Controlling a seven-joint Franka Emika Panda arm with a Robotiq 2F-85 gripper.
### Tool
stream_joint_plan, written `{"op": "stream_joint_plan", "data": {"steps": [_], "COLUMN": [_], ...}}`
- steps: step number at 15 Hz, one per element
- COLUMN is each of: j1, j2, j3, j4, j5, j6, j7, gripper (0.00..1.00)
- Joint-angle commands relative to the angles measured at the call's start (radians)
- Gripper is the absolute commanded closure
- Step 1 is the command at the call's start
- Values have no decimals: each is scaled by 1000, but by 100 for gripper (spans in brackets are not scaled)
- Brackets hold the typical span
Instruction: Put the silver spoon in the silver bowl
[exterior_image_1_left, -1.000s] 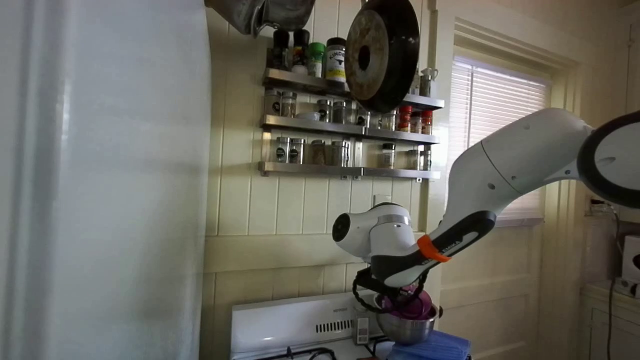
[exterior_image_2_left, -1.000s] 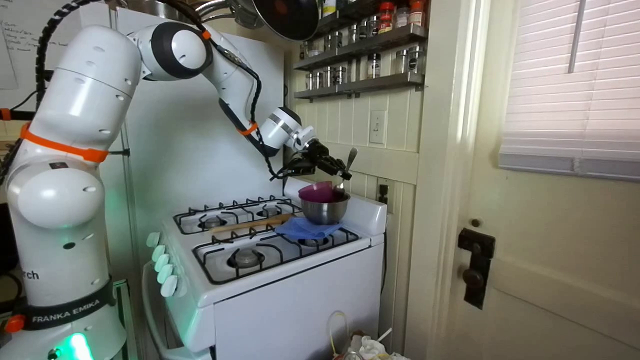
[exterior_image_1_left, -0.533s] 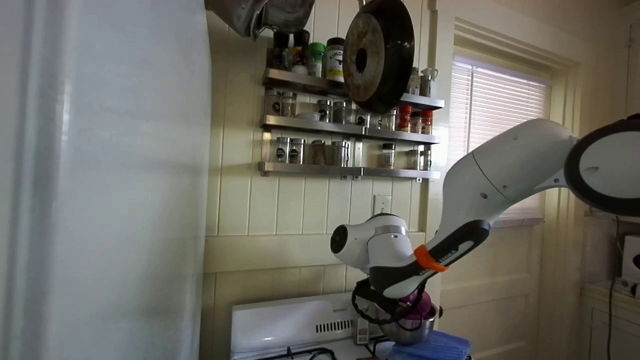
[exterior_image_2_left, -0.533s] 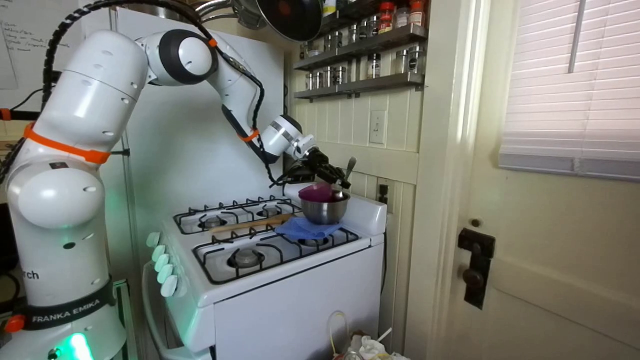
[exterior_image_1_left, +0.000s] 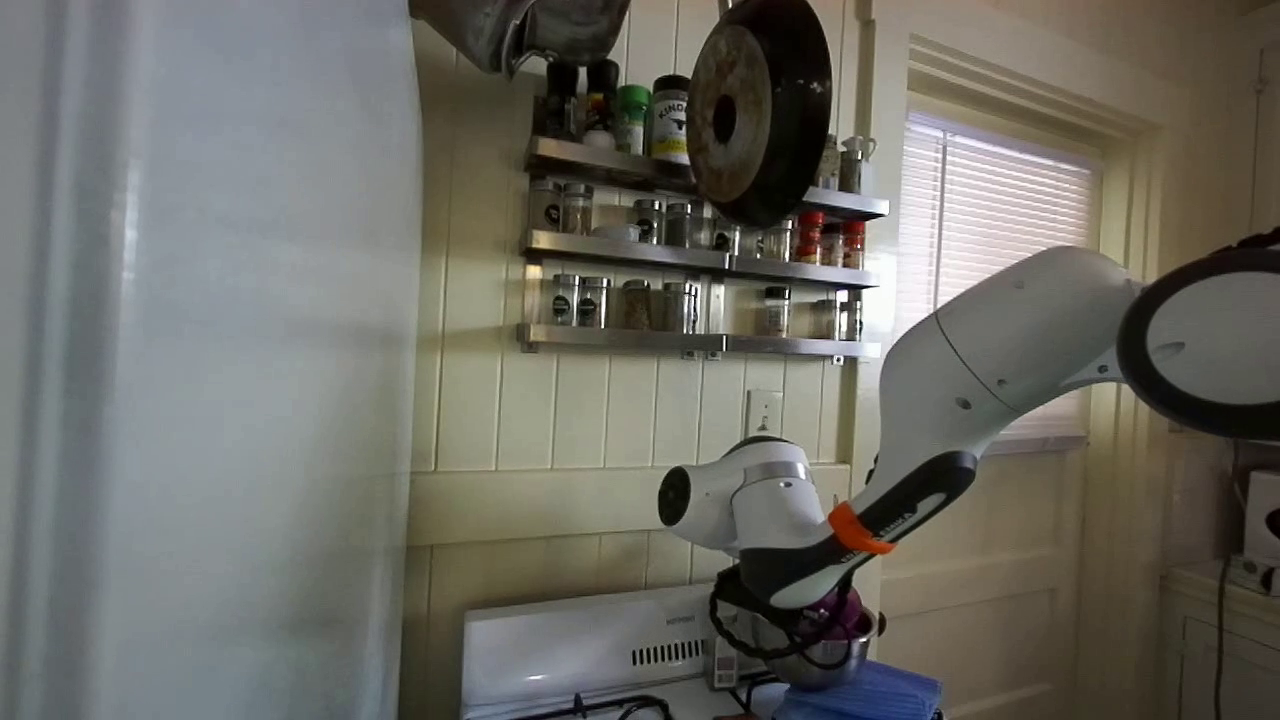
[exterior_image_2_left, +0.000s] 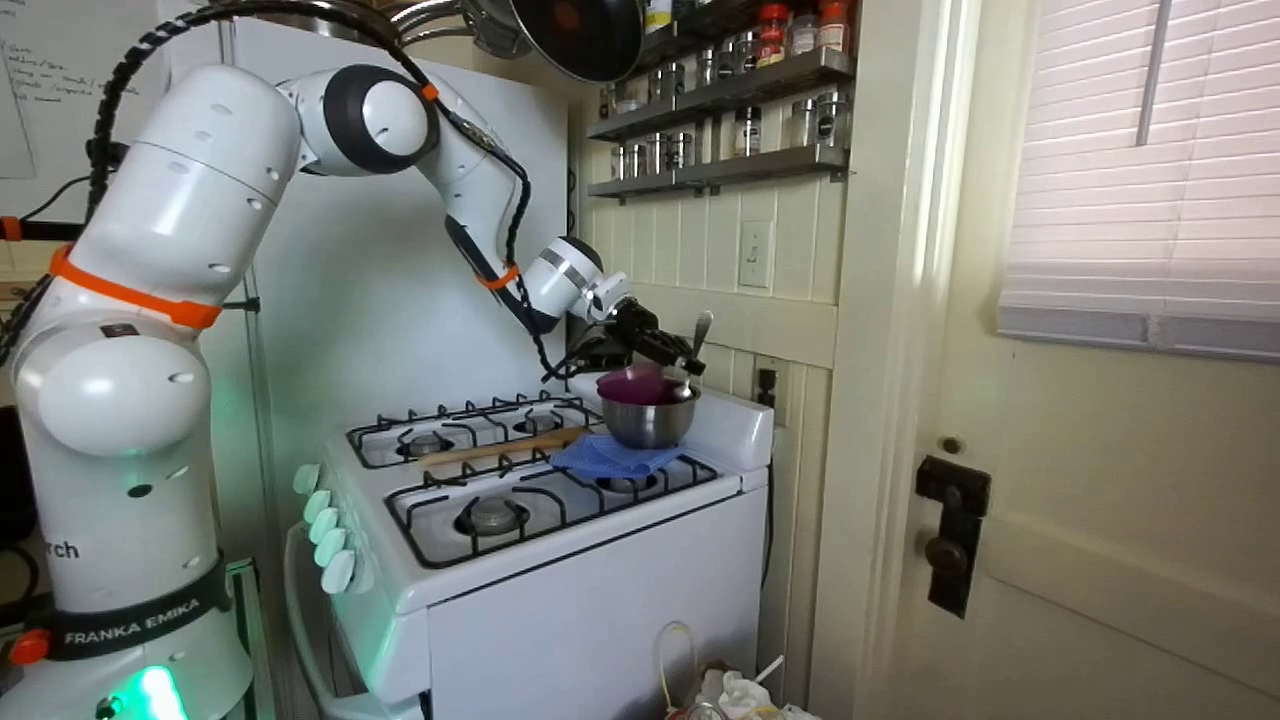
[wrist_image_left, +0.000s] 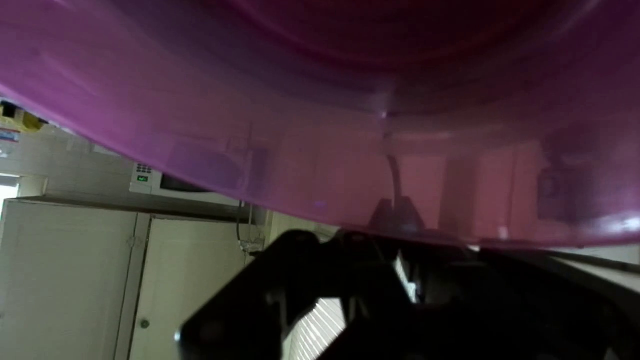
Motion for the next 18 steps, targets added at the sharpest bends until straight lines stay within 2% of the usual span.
{"op": "stream_joint_plan", "data": {"steps": [1,5,6,7,16,18], "j1": [20,26,28,28,36,39], "j2": [37,54,55,57,28,0], "j3": [0,7,8,8,11,15], "j4": [24,26,28,32,18,3], "j5": [-43,-57,-62,-62,-55,-46], "j6": [-48,-48,-53,-55,-99,-135], "j7": [0,-19,-24,-27,-31,-33], "gripper": [99,99,69,68,2,0]}}
